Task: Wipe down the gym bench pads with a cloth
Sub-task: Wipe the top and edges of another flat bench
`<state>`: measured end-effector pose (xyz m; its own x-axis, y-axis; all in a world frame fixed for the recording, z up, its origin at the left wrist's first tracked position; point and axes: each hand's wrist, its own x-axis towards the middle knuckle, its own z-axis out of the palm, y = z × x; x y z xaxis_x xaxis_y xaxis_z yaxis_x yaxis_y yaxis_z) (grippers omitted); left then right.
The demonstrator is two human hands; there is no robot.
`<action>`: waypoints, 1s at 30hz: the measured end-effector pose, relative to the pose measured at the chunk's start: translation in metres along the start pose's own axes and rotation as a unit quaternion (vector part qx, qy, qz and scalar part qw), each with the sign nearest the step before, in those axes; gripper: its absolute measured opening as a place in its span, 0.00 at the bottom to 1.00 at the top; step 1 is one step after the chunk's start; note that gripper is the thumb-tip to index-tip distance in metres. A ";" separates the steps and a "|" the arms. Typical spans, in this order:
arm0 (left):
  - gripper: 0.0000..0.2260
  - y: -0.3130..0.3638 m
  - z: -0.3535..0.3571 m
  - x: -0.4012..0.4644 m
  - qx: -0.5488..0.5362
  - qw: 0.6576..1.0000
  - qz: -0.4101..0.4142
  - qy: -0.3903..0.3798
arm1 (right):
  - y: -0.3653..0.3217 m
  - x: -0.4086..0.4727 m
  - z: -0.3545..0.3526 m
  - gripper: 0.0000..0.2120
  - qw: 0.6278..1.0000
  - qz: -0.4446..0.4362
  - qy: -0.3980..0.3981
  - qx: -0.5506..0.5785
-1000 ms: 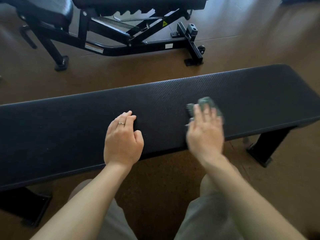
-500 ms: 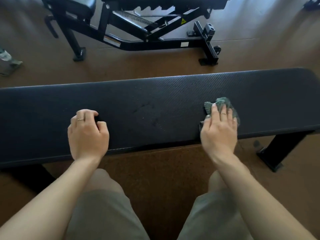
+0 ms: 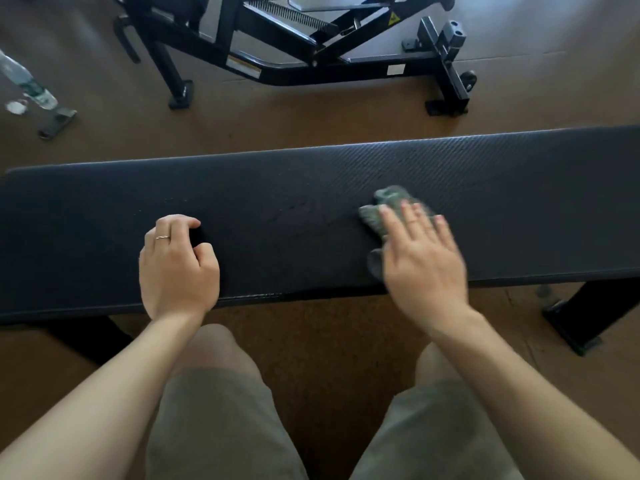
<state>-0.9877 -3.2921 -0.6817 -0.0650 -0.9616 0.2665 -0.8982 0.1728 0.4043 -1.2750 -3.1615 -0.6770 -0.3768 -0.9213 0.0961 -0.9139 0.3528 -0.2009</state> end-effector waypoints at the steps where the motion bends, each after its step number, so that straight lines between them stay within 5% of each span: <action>1: 0.13 0.001 0.000 0.000 0.002 1.000 0.000 0.002 | 0.023 0.007 -0.005 0.27 0.998 0.059 -0.007 -0.002; 5: 0.13 0.002 0.002 0.001 0.010 1.000 -0.004 0.001 | 0.001 0.014 0.001 0.30 0.993 0.112 0.003 0.034; 10: 0.15 0.001 0.002 0.000 0.014 1.000 -0.007 0.005 | -0.127 -0.027 0.027 0.27 0.982 -0.148 -0.056 0.101; 14: 0.16 0.000 0.002 0.000 0.021 1.000 -0.001 0.007 | -0.117 -0.034 0.025 0.27 0.968 -0.224 -0.067 0.092; 17: 0.15 0.000 0.002 0.000 0.019 1.000 -0.003 0.001 | -0.065 -0.019 0.015 0.25 0.979 -0.174 -0.062 0.082; 23: 0.15 0.000 0.003 -0.002 0.011 1.000 -0.011 0.006 | -0.001 0.015 0.006 0.29 0.995 0.089 -0.013 0.050; 30: 0.14 -0.006 0.002 0.000 0.004 1.000 0.027 0.002 | -0.164 -0.011 0.037 0.26 0.994 -0.064 -0.025 0.081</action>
<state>-0.9831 -3.2935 -0.6862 -0.1117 -0.9501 0.2914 -0.8967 0.2227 0.3826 -1.1151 -3.2148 -0.6810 -0.2479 -0.9652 0.0828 -0.9156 0.2055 -0.3457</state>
